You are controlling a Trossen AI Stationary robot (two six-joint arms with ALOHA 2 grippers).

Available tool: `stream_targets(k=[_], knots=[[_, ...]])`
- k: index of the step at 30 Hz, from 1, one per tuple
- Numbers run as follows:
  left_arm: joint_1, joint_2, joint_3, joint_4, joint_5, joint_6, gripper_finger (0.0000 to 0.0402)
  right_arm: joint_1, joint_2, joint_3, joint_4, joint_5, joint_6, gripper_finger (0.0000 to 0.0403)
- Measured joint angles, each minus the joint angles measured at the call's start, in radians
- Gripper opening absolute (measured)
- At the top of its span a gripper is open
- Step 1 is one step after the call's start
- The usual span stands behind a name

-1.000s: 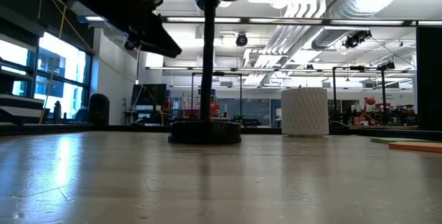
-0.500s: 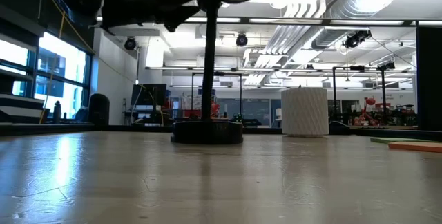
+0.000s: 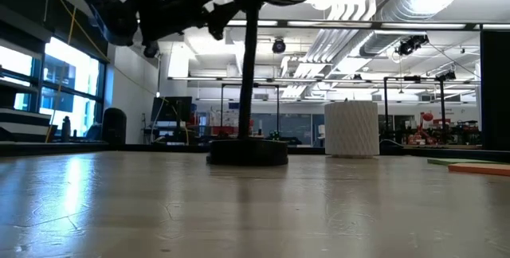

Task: Screw lightbulb
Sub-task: Insert the lightbulb into the desk lamp

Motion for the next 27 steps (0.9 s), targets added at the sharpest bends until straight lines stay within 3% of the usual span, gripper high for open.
stream_targets(k=[5,9,15,21,27], knots=[[-0.026,-0.005,0.013,-0.003,0.019,0.000,0.0266,0.004,-0.001,0.000,0.010,0.033,-0.014,0.0281],[-0.033,-0.018,0.014,0.009,0.103,-0.047,0.0266,0.023,-0.001,0.000,0.012,0.105,-0.038,0.0281],[-0.061,-0.051,0.011,-0.006,0.167,-0.110,0.0266,0.051,-0.001,0.000,-0.005,0.117,-0.038,0.0281],[-0.056,-0.111,0.011,-0.181,0.074,-0.046,0.0266,0.044,-0.001,0.000,-0.007,0.118,-0.144,0.0281],[-0.086,-0.127,0.013,-0.287,-0.002,0.068,0.0266,0.008,-0.003,0.000,-0.010,0.049,-0.075,0.0281]])
